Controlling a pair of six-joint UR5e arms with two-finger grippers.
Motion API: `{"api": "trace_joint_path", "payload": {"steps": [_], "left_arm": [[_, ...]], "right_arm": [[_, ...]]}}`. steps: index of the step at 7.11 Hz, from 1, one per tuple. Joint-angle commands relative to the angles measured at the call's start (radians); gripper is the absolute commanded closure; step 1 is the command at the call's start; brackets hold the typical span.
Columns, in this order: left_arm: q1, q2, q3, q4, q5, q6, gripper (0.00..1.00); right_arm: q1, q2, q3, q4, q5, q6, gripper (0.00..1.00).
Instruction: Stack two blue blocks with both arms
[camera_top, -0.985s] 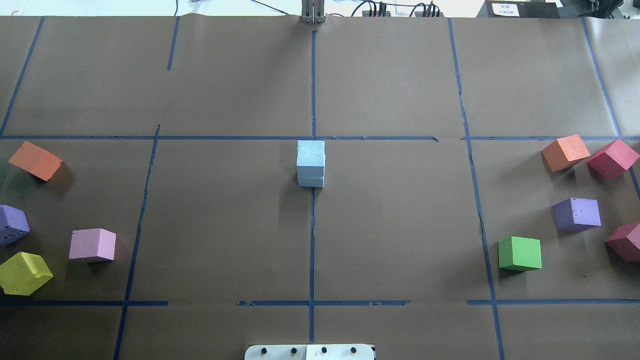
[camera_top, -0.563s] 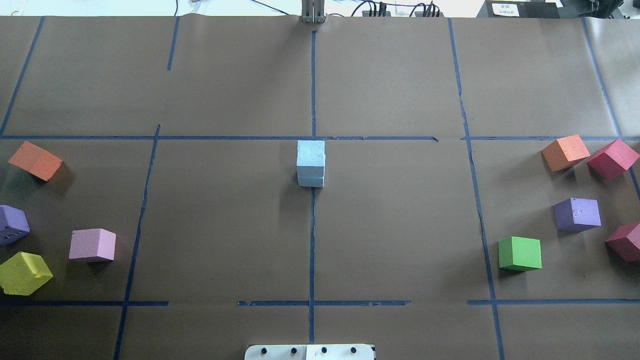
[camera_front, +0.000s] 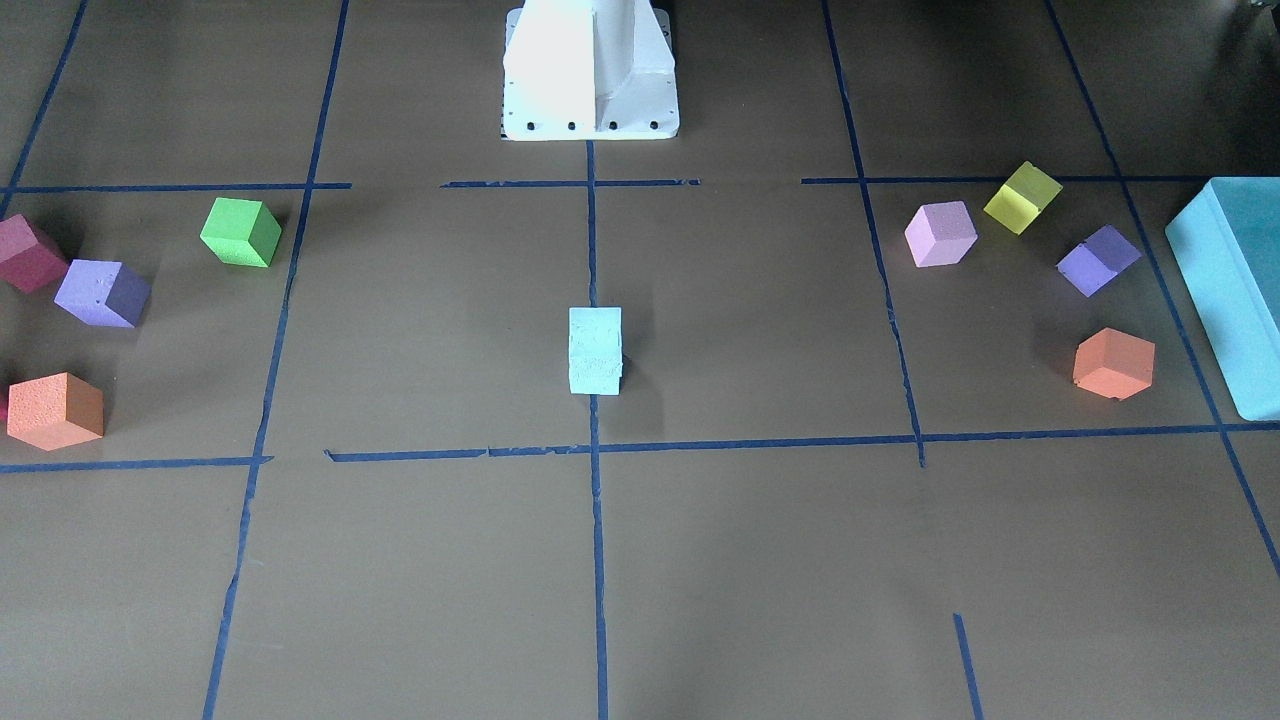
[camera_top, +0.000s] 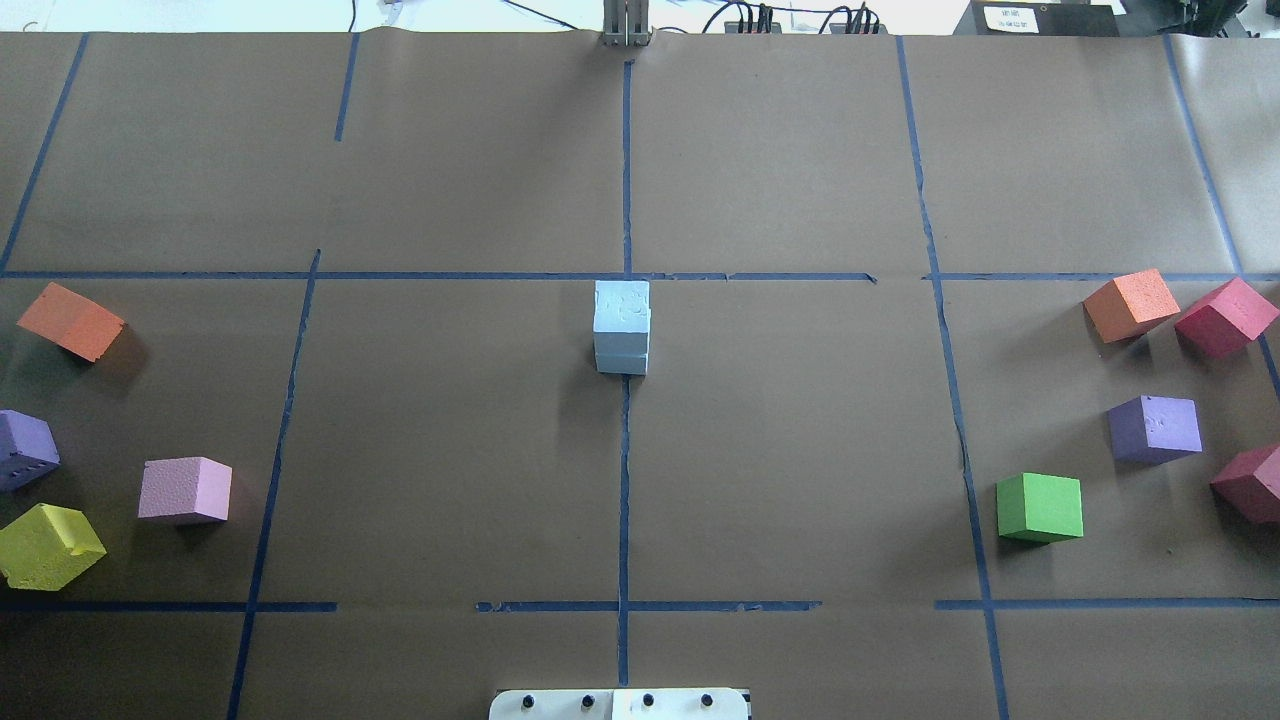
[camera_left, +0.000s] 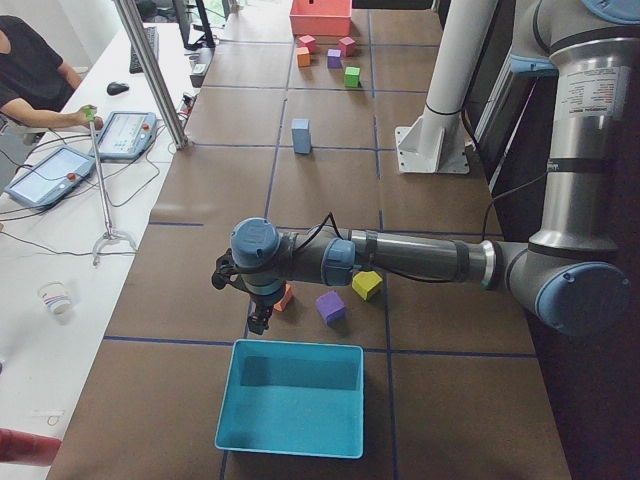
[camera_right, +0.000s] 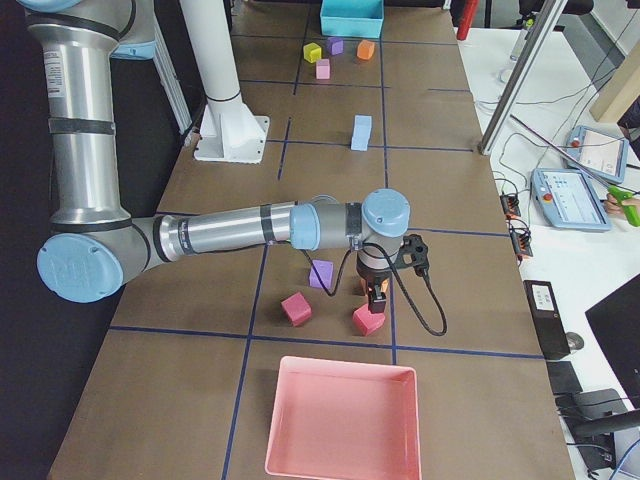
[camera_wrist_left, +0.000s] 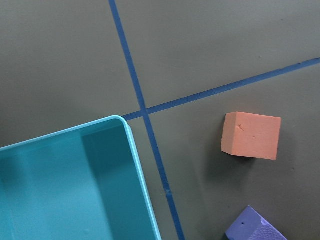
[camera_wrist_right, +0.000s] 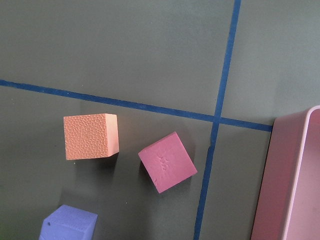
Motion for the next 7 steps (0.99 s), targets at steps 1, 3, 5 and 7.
{"api": "trace_joint_path", "payload": {"steps": [1, 3, 5, 7], "left_arm": [[0.0, 0.003, 0.005, -0.012, 0.003, -0.001, 0.0], [0.0, 0.003, 0.005, -0.01, 0.003, -0.001, 0.0], [0.0, 0.001, -0.001, -0.01, 0.004, -0.001, 0.0], [0.0, 0.0, -0.003, -0.01, 0.007, -0.001, 0.0]], "right_arm": [[-0.002, -0.001, 0.007, 0.005, 0.005, 0.002, 0.0], [-0.002, -0.001, 0.006, 0.005, 0.002, 0.001, 0.0], [-0.002, -0.001, 0.006, 0.005, 0.002, 0.001, 0.0], [-0.003, -0.001, 0.007, 0.005, 0.002, 0.001, 0.0]]}}
